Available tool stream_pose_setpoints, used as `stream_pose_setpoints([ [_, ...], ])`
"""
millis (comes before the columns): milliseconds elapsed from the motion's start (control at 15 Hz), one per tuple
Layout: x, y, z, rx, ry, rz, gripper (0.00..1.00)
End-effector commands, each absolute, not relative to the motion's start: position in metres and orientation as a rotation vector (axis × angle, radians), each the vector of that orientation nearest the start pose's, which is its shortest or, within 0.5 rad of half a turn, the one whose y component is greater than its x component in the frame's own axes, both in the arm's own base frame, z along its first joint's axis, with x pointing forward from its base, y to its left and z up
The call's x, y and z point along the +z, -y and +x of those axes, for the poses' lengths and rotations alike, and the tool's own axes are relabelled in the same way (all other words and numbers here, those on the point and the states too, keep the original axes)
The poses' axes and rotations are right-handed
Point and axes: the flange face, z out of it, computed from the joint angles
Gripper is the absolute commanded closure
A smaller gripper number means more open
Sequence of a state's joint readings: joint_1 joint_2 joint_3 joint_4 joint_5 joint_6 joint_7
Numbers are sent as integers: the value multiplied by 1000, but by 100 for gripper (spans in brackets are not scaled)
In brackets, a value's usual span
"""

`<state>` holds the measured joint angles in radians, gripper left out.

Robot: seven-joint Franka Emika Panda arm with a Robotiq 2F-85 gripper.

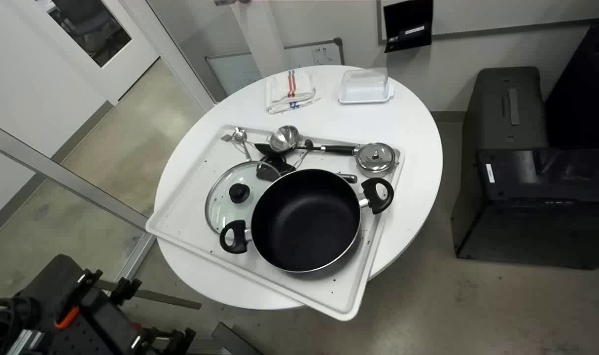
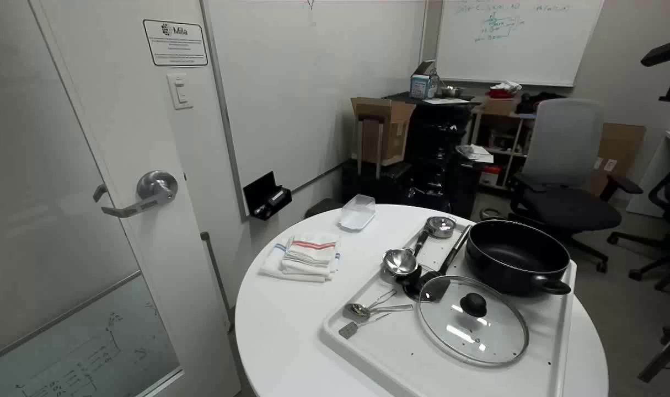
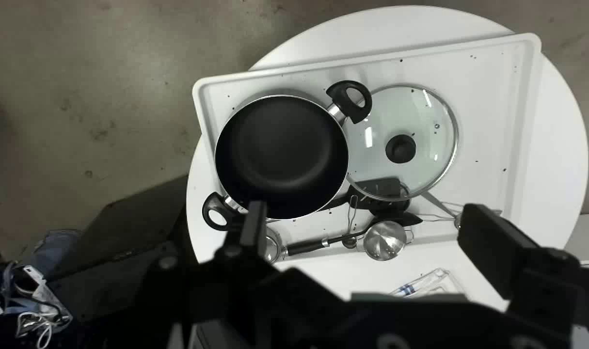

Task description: Put the glass lid on the black pot

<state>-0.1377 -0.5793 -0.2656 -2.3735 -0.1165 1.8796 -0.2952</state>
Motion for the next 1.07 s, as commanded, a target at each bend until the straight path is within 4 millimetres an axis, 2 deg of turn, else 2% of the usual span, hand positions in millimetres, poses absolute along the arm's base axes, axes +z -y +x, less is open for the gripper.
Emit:
stream_pose_setpoints([
  [0, 531, 173, 351, -122, -63, -3131, 0],
  [467, 531, 173, 351, -123, -63, -3132, 0],
  [733, 525, 171, 368, -66, -24, -3133, 0],
  [1000, 510, 165, 393, 2, 11, -3135, 0],
])
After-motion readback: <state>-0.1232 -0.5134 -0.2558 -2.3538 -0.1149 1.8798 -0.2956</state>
